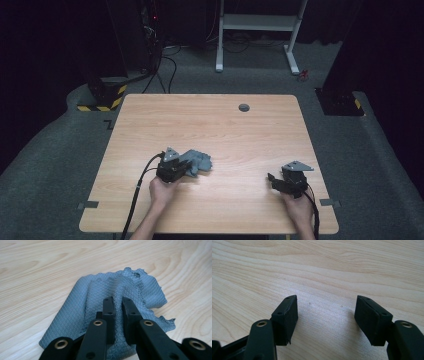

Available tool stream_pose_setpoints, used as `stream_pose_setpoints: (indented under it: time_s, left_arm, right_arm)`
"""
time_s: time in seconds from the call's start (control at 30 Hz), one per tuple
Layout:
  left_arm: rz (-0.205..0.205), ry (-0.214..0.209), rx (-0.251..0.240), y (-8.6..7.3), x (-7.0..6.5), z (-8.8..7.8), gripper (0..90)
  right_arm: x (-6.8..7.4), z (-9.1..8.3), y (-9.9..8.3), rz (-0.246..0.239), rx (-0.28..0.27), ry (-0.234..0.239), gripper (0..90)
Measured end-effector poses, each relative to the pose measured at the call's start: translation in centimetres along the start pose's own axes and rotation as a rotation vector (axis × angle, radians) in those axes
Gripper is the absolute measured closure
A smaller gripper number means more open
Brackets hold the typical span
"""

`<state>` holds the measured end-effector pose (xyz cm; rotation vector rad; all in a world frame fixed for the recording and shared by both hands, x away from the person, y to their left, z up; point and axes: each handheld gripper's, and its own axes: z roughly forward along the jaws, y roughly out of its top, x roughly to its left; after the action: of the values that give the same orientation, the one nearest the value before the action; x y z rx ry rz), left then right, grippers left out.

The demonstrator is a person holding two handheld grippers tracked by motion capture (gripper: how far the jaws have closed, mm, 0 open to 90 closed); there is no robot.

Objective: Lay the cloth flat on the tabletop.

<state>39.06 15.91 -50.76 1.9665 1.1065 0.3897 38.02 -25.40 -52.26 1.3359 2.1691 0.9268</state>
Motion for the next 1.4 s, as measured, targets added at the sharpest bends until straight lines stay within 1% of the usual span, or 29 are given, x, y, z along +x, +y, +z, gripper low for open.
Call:
stream_pose_setpoints:
  time_s: [0.17, 0.23, 0.27, 0.33, 0.43, 0.47, 0.63, 0.7, 0.83, 0.87, 1.0, 1.03, 1.07, 1.1, 1.2, 1.23, 1.27, 1.4]
  left_arm:
    - [0.026, -0.026, 0.009, 0.5, -1.4, 0.8, 82.4]
    - [0.030, -0.038, 0.007, 0.7, -1.9, 1.1, 82.4]
    - [0.030, -0.038, 0.007, 0.7, -1.9, 1.1, 82.4]
    - [0.045, -0.048, 0.007, 1.0, -2.4, 1.5, 82.4]
    - [0.038, -0.066, 0.003, 1.2, -3.0, 1.8, 82.4]
    - [0.043, -0.067, 0.002, 1.3, -3.1, 1.9, 82.4]
    - [0.036, -0.088, -0.002, 1.5, -3.8, 2.4, 82.3]
    - [0.041, -0.091, -0.003, 1.6, -3.9, 2.5, 82.3]
    - [0.052, -0.106, -0.003, 1.8, -4.6, 3.0, 82.3]
    - [0.047, -0.109, -0.002, 1.8, -4.8, 3.1, 82.2]
    - [0.051, -0.118, -0.002, 1.9, -5.2, 3.4, 82.2]
    - [0.061, -0.117, 0.002, 2.1, -5.4, 3.7, 82.2]
    - [0.061, -0.117, 0.002, 2.1, -5.4, 3.7, 82.2]
    - [0.074, -0.118, 0.006, 2.2, -5.5, 4.0, 82.2]
    - [0.074, -0.125, 0.004, 2.5, -5.8, 4.2, 82.1]
    - [0.086, -0.127, 0.002, 2.7, -6.1, 4.4, 82.1]
    - [0.083, -0.135, 0.003, 2.8, -6.3, 4.5, 82.1]
    - [0.092, -0.139, 0.004, 2.9, -6.7, 4.8, 82.0]
  right_arm:
    - [0.0, 0.0, 0.0, 0.000, 0.000, 0.000, 35.3]
    - [0.0, 0.0, 0.0, 0.000, 0.000, 0.000, 35.3]
    - [0.0, 0.0, 0.0, 0.000, 0.000, 0.000, 35.3]
    - [0.0, 0.0, 0.0, 0.000, 0.000, 0.000, 35.3]
    - [0.0, 0.0, 0.0, 0.000, 0.000, 0.000, 35.3]
    - [0.0, 0.0, 0.0, 0.000, 0.000, 0.000, 35.3]
    - [0.0, 0.0, 0.0, 0.000, 0.000, 0.000, 35.3]
    - [0.0, 0.0, 0.0, 0.000, 0.000, 0.000, 35.3]
    - [0.0, 0.0, 0.0, 0.000, 0.000, 0.000, 35.3]
    - [0.0, 0.0, 0.0, 0.000, 0.000, 0.000, 35.3]
    - [0.0, 0.0, 0.0, 0.000, 0.000, 0.000, 35.3]
    - [0.0, 0.0, 0.0, 0.000, 0.000, 0.000, 35.2]
    - [0.0, 0.0, 0.0, 0.000, 0.000, 0.000, 35.2]
    - [0.0, 0.0, 0.0, 0.000, 0.000, 0.000, 35.3]
    - [0.0, 0.0, 0.0, 0.000, 0.000, 0.000, 35.3]
    - [0.0, 0.0, 0.0, -0.001, 0.000, 0.000, 35.2]
    - [0.0, 0.0, 0.0, -0.001, 0.000, 0.000, 35.3]
    - [0.0, 0.0, 0.0, -0.001, 0.000, 0.000, 35.2]
